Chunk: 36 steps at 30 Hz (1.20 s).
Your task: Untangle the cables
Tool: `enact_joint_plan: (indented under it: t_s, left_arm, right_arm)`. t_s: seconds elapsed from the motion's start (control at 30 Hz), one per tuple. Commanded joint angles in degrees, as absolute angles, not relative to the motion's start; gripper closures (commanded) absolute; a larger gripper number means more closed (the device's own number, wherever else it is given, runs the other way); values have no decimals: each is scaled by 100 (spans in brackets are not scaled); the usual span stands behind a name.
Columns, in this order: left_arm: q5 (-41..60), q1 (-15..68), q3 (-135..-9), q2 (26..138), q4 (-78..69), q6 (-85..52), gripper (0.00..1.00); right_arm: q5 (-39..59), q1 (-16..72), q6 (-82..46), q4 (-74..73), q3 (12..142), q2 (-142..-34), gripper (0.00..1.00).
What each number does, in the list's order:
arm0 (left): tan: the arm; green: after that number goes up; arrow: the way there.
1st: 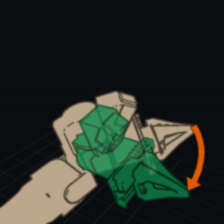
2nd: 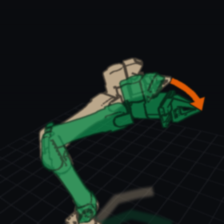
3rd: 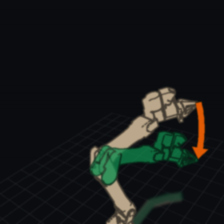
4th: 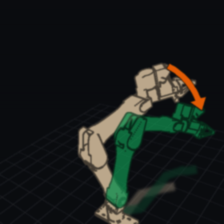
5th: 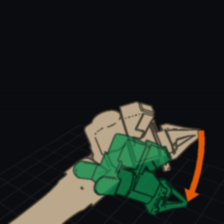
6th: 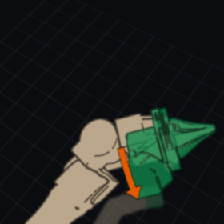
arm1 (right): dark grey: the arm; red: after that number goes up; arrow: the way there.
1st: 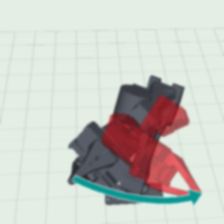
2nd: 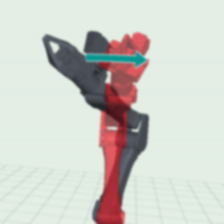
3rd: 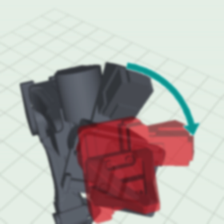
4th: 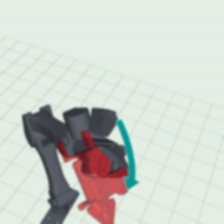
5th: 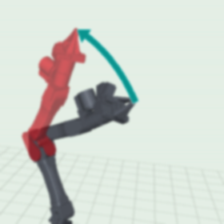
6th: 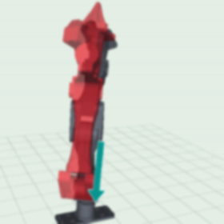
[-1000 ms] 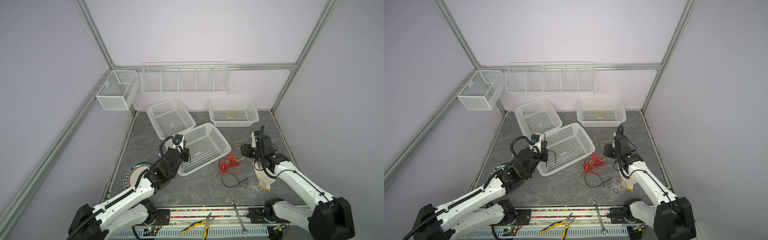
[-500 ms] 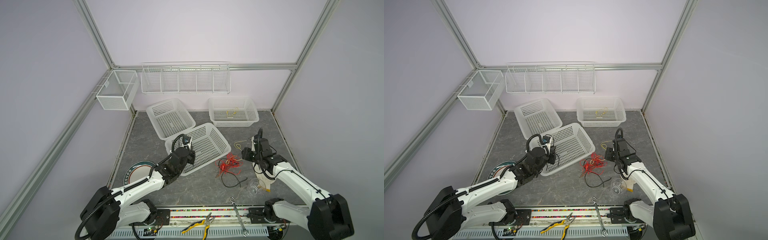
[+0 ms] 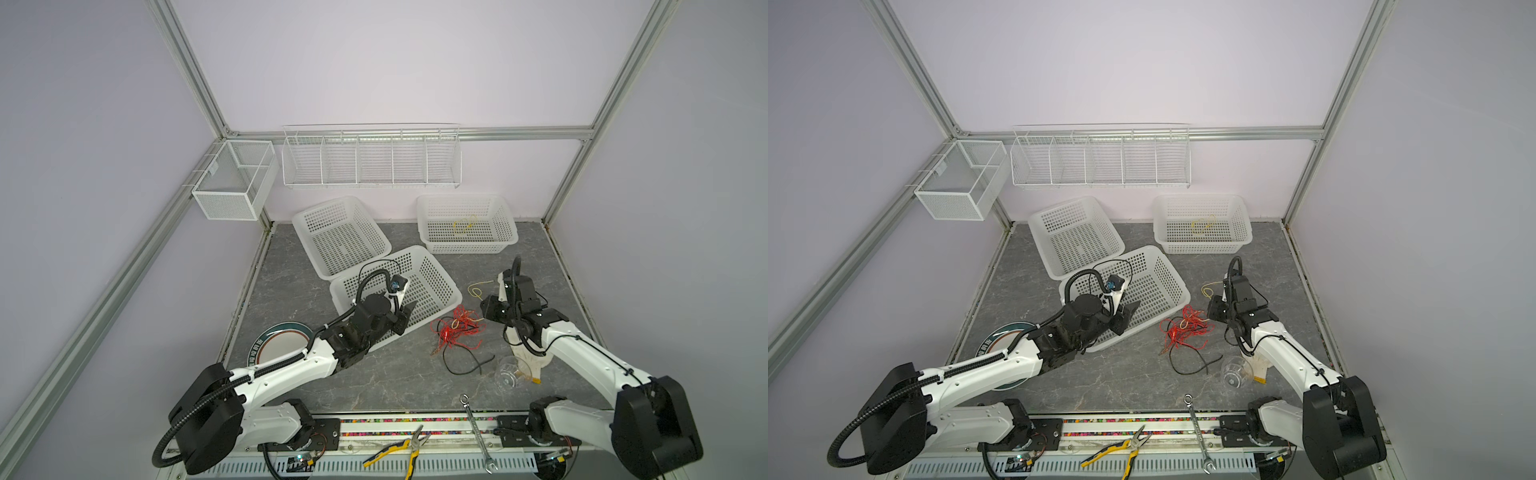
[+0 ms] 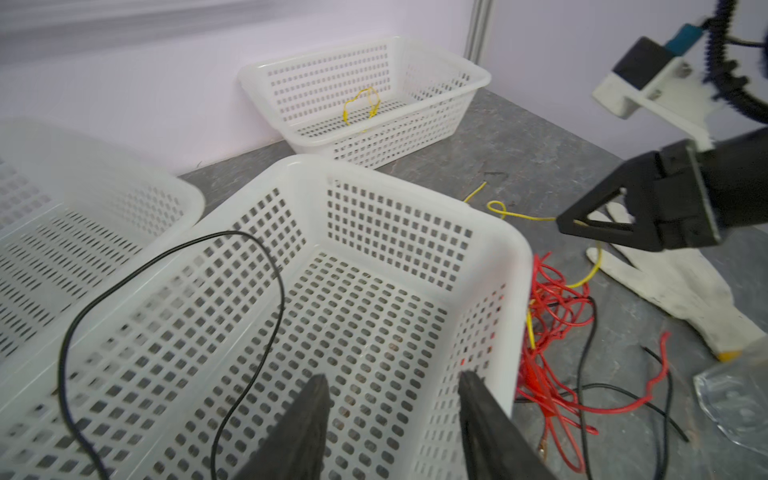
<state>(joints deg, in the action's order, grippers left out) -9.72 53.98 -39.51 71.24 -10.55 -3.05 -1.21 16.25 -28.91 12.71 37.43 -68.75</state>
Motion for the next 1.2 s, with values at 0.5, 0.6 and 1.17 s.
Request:
enact_joint_plan:
  t_s: [0.5, 0.6, 1.17]
  left_arm:
    - [290, 6199, -5063, 9041, -1885, 226, 54]
    - [471, 6307, -5174, 9232, -1851, 248, 59]
    - [478, 6647, -5922, 10395, -1780, 182, 74]
  right_arm:
    - [0, 1655, -3106, 1331, 3533, -5928, 93]
    - [-31, 1662, -3138, 1395, 3511, -5713, 94]
    - [-110, 1670, -3182, 1415, 3419, -5593, 94]
